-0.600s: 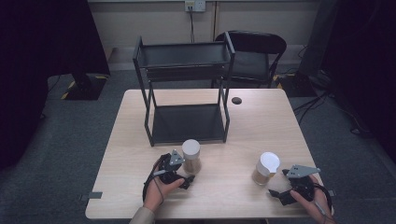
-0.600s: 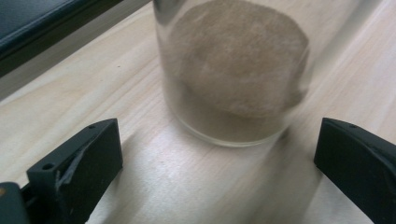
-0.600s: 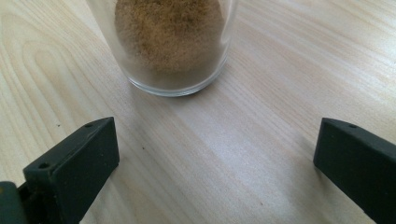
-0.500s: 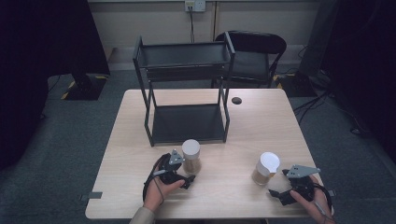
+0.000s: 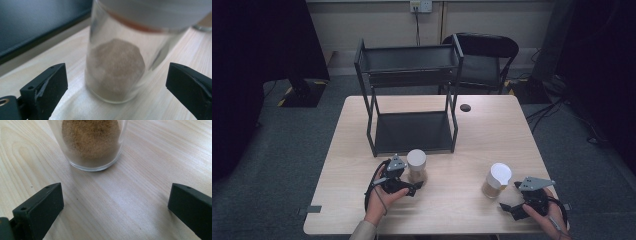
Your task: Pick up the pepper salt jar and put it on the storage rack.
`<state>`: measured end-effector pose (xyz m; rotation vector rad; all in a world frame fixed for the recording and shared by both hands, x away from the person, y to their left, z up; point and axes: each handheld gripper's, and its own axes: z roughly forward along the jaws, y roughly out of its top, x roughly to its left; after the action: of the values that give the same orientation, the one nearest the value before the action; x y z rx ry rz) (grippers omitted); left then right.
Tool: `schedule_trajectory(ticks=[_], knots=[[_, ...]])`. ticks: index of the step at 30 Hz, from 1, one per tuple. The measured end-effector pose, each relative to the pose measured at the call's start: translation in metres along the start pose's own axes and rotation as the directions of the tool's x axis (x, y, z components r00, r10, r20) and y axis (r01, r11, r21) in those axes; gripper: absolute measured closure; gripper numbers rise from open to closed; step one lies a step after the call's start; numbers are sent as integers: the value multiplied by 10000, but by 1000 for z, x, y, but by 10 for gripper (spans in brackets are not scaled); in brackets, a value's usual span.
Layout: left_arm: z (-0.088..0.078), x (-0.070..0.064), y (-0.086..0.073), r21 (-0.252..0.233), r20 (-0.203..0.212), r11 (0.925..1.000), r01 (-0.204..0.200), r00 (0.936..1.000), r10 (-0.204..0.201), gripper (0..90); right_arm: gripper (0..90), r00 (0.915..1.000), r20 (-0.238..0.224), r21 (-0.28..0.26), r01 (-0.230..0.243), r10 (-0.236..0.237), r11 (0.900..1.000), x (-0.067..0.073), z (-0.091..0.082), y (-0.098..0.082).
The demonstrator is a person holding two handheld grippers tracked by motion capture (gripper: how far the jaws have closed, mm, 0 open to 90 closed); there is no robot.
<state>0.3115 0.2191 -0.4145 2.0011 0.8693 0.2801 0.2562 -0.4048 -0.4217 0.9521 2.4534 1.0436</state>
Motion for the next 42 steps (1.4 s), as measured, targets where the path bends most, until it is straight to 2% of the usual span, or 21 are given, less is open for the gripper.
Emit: schedule_trajectory(ticks=[7,15,21,25,26,27,33,36,42], knots=[[-5,-1,8,-198,-45,9997,-157,9999,156,31,0,10000,1,0,1,-1,10000,0,0,0],[-1,2,14,-628,254,9980,-75,9996,91,65,0,10000,1,0,-1,1,10000,0,0,0],[5,2,21,-928,485,9956,-104,9987,150,134,0,10000,2,0,-1,1,10000,0,0,0],[9,2,24,-1044,545,9944,-193,9982,251,212,0,10000,2,0,0,0,10000,0,0,0],[9,2,24,-1044,545,9944,-193,9982,251,246,0,10000,1,0,-2,2,10000,0,0,0],[11,0,25,-1050,448,9937,-400,9980,449,283,0,10000,1,-2,-1,1,10000,0,0,0],[9,-5,33,-795,186,9919,-991,9947,1009,329,0,10000,1,0,-1,1,10000,0,0,0],[9,-4,34,-747,226,9903,-1170,9926,1190,336,0,10000,1,-1,-1,1,10000,0,0,0],[7,-2,42,-455,287,9915,-1216,9920,1230,341,0,10000,1,-1,-2,2,10000,0,0,0]])
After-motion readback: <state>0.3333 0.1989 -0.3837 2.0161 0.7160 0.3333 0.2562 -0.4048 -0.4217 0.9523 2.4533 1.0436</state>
